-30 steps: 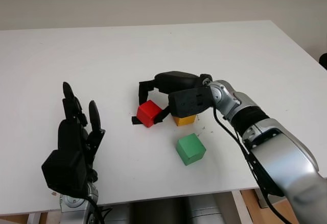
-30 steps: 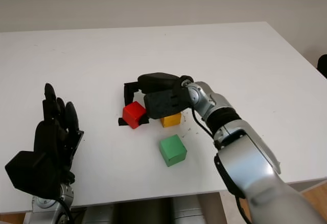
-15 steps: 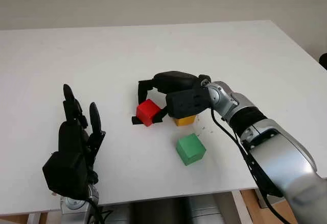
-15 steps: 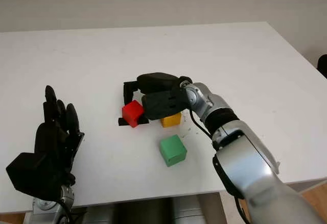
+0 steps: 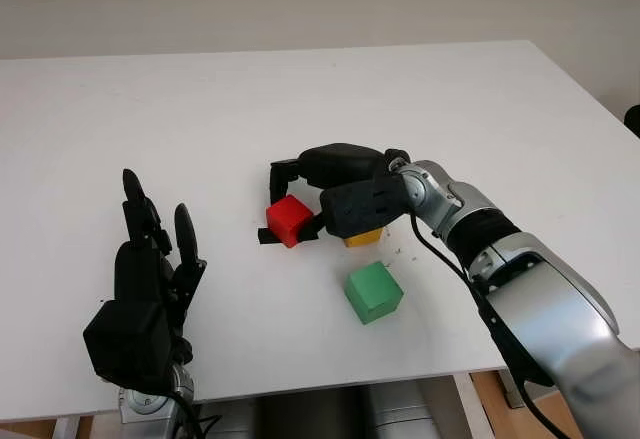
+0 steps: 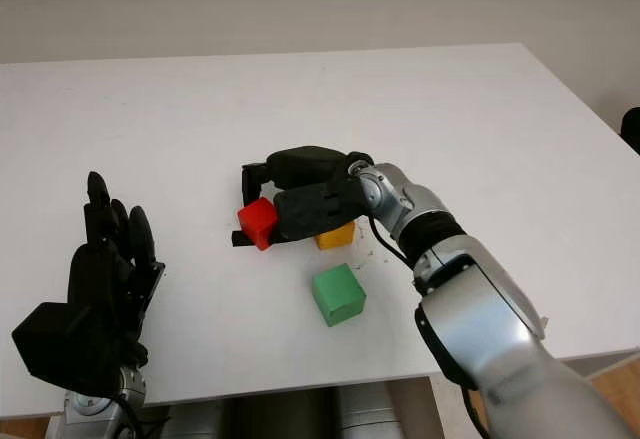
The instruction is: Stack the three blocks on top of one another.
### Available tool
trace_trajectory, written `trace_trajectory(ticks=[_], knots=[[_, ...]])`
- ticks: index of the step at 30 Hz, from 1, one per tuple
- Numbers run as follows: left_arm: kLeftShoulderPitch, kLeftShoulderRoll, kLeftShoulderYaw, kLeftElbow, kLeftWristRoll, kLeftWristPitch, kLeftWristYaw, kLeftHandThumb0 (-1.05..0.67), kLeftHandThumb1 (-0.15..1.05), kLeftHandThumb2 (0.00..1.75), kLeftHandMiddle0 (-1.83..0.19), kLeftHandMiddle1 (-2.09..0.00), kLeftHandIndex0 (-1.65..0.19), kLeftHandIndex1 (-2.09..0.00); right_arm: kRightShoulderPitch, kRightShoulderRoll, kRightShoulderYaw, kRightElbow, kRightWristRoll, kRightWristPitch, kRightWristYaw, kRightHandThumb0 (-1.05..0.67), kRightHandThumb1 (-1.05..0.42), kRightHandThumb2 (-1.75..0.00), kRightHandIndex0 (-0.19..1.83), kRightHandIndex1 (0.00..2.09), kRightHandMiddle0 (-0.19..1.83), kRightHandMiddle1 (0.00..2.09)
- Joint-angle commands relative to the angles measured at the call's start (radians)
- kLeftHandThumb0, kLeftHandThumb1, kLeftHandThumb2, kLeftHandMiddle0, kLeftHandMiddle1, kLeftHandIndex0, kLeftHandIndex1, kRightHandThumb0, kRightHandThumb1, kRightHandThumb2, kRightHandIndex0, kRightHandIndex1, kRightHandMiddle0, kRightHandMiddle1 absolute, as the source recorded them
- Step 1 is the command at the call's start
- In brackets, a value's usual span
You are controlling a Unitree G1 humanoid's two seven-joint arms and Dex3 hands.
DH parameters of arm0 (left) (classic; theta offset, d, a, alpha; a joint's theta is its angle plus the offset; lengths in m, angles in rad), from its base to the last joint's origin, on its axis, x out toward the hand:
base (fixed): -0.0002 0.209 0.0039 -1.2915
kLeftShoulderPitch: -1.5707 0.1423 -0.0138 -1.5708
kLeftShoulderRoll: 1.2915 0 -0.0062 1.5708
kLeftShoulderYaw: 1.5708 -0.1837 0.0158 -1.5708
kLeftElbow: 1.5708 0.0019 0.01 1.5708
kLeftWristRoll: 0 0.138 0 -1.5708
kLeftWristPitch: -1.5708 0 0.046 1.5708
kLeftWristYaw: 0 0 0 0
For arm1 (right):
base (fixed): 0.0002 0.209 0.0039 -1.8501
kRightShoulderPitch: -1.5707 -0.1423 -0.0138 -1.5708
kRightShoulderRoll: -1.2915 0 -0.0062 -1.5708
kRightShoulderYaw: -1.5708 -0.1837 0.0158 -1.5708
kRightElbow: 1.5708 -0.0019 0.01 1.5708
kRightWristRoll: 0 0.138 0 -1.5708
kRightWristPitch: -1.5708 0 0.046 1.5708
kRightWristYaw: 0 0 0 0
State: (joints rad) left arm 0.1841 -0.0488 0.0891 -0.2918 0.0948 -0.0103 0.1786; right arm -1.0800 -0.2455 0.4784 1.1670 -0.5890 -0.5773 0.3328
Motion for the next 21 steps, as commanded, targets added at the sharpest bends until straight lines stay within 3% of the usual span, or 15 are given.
trace_trajectory(ticks=[1, 3, 6, 15, 21], knots=[[-0.008, 0.001, -0.004, -0.010, 0.001, -0.011, -0.003, -0.70, 1.05, 0.64, 0.18, -0.05, 0.19, -0.05, -0.016, -0.011, -0.006, -0.003, 0.016, -0.011, 0.024, -0.68, -0.91, -0.05, 0.02, 0.03, 0.07, 0.65], [-0.009, -0.001, -0.002, -0.009, -0.004, -0.012, -0.002, -0.70, 1.05, 0.64, 0.18, -0.05, 0.18, -0.05, -0.015, -0.015, -0.019, -0.005, 0.035, -0.017, 0.049, -0.73, -0.90, -0.05, -0.06, 0.03, 0.05, 0.42], [-0.007, -0.007, -0.004, -0.018, -0.003, -0.005, 0.003, -0.70, 1.05, 0.62, 0.17, -0.06, 0.18, -0.06, -0.018, -0.032, -0.029, -0.018, 0.050, -0.031, 0.055, -0.80, -0.91, -0.06, -0.13, 0.02, 0.01, 0.28], [-0.007, 0.003, -0.005, -0.008, 0.001, -0.011, -0.008, -0.71, 1.05, 0.64, 0.19, -0.05, 0.19, -0.04, -0.055, -0.112, -0.158, -0.075, 0.194, -0.026, 0.113, -0.88, -0.93, -0.06, -0.16, 0.04, 0.00, 0.19], [-0.009, 0.002, -0.005, -0.014, 0.002, -0.001, -0.010, -0.70, 1.05, 0.65, 0.19, -0.05, 0.19, -0.03, -0.040, -0.208, -0.234, -0.214, 0.262, 0.029, 0.156, -0.85, -0.90, -0.05, -0.13, 0.06, 0.09, 0.20]])
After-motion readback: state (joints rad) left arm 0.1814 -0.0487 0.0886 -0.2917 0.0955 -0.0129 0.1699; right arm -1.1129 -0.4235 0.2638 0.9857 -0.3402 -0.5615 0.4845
